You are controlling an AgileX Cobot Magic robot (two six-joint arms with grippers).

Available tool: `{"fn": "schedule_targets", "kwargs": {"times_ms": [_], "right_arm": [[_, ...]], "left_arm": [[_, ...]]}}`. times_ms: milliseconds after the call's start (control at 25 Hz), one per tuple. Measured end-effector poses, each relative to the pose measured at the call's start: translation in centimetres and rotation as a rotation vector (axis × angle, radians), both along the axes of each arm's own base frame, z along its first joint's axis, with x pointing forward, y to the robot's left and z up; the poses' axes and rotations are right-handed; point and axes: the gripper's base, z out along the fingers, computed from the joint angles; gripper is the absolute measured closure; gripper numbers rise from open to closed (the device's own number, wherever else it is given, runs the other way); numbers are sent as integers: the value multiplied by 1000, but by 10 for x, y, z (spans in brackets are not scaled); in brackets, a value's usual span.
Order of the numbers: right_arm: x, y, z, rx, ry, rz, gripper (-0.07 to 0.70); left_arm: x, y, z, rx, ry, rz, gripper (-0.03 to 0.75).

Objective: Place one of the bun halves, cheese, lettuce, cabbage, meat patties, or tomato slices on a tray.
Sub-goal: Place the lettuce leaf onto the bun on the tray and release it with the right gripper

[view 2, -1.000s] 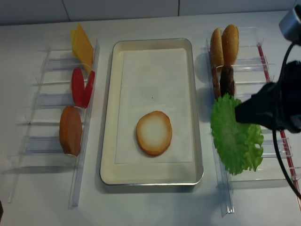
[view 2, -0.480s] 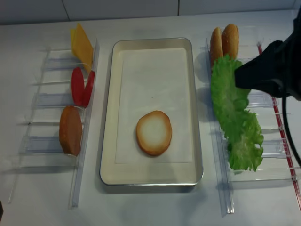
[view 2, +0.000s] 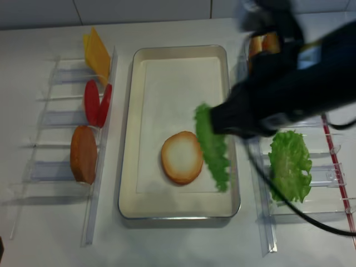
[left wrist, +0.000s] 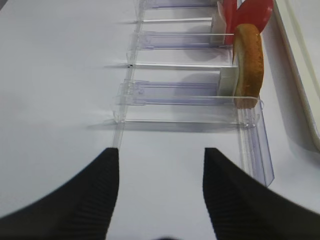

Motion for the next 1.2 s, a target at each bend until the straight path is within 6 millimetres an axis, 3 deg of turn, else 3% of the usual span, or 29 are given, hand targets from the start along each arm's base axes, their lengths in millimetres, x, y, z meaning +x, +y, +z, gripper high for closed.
{"fn": "schedule_targets", "kwargs": {"times_ms": [360, 640, 800, 1200], "right_arm": [[43, 67, -33, -64, 72, 66, 596], [49, 100, -52, -78, 96, 108, 596], [53, 107, -62, -104, 92, 119, 596], [70, 106, -96, -277, 50, 99, 596]], "left_arm": [[0, 0, 0, 0, 0, 0, 323], [0, 0, 0, 0, 0, 0, 323], [0, 0, 0, 0, 0, 0, 323], [0, 0, 0, 0, 0, 0, 323]]}}
